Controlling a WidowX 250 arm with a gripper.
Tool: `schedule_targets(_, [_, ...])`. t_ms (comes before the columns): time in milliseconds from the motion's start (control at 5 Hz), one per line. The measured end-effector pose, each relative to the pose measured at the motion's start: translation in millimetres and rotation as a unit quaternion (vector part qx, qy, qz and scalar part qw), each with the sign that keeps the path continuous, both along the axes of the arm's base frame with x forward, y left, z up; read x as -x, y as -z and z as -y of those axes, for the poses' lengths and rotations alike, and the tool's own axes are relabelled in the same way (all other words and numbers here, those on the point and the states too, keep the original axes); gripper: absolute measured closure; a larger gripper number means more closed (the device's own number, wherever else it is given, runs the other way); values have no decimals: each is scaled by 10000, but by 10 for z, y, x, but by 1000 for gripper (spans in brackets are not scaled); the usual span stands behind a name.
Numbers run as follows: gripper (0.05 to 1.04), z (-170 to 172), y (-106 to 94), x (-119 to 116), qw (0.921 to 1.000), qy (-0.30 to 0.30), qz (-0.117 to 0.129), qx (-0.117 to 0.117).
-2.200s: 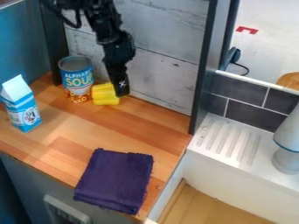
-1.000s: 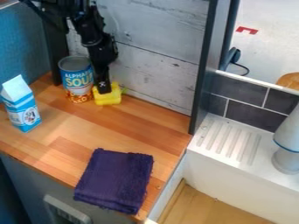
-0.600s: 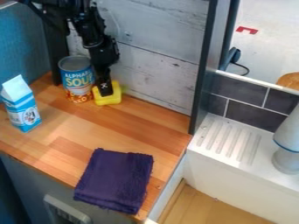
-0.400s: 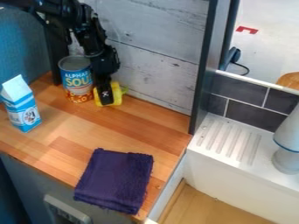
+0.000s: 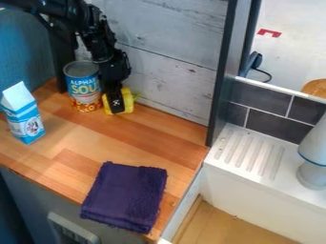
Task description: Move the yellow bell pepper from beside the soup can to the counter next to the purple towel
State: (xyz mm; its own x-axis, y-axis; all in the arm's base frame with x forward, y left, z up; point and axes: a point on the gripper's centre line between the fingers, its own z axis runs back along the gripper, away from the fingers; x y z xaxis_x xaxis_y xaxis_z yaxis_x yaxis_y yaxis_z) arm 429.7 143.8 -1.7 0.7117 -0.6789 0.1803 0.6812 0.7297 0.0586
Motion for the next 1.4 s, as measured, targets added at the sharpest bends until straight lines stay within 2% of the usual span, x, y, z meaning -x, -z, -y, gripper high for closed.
schedule_targets(200, [223, 56, -20, 79, 9992, -189, -163, 304])
schedule_targets(400, [223, 70, -529, 157, 9984, -488, -92, 284])
schedule_targets(600, [223, 228, -891, 339, 9988, -437, -43, 220])
schedule_targets(800, [223, 697, -753, 394, 9988, 367, -294, 138])
schedule_targets(1000, [223, 1164, -503, 510, 9919, 1126, -576, -123])
schedule_targets(1200, [223, 1392, -302, 645, 9844, 1562, -720, -357])
schedule_targets(1400, [223, 1469, -217, 683, 9821, 1686, -722, -441])
